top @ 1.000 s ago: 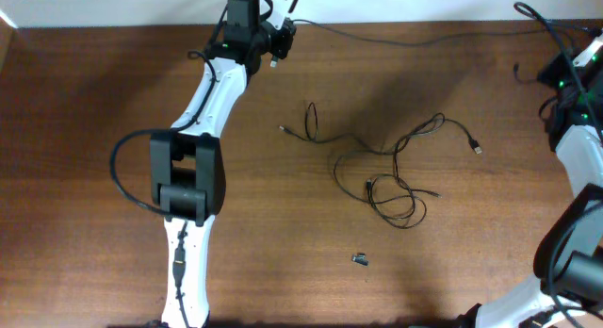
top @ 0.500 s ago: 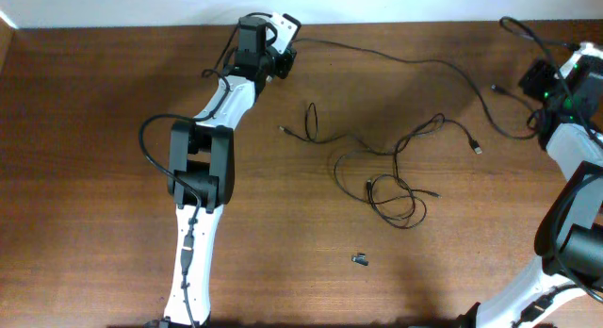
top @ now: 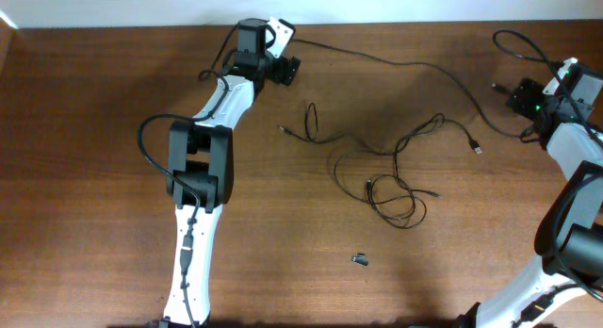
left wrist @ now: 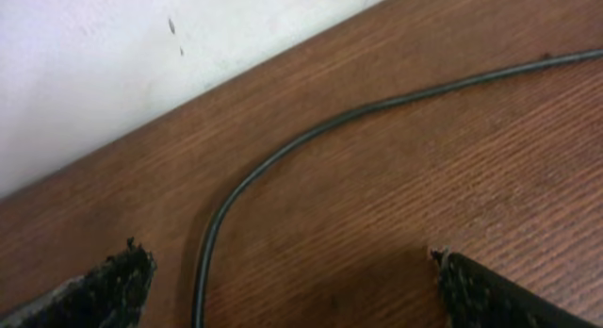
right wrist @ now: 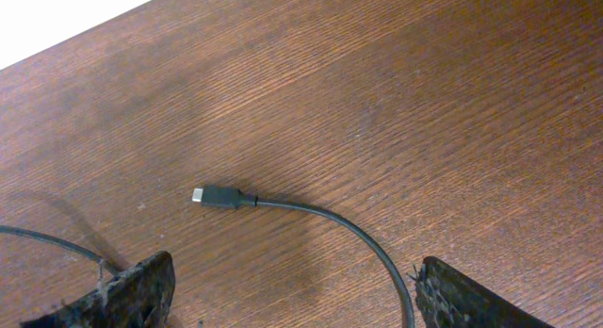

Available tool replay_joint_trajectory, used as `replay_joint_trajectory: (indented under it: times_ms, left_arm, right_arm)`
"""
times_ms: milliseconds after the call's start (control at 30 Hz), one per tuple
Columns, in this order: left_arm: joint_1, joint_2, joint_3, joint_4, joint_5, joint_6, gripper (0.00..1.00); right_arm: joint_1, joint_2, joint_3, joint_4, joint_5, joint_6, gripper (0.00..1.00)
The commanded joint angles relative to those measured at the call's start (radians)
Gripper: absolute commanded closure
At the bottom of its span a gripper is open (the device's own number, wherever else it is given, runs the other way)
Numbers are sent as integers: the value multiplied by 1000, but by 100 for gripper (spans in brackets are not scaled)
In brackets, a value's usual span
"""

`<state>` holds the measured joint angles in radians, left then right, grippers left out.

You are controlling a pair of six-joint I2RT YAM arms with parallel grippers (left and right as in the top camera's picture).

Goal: Untangle cables

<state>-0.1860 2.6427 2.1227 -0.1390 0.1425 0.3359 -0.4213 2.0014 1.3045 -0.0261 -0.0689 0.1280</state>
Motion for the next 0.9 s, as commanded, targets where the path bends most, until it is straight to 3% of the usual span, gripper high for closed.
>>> replay_joint_trajectory:
  times_ms: [0,167,267,433,867]
  left_arm:
    - [17,-91,6,-108,-9,10,1]
    - [29,-293,6,-410,108,9,1]
    - [29,-342,6,-465,214,-106,1]
    - [29,-343,6,-491,220,-115,1]
    - [27,-343,6,-491,217,-115,1]
  right_arm:
    - [-7,-11,6,3,-6,4,13]
    - [-33,-127,6,-132,-6,-50,10]
    - [-31,-137,6,-330,-6,-99,10]
    - [-31,-136,6,-556,-70,-100,10]
    - [-31,-42,-92,-529,-70,-117,9]
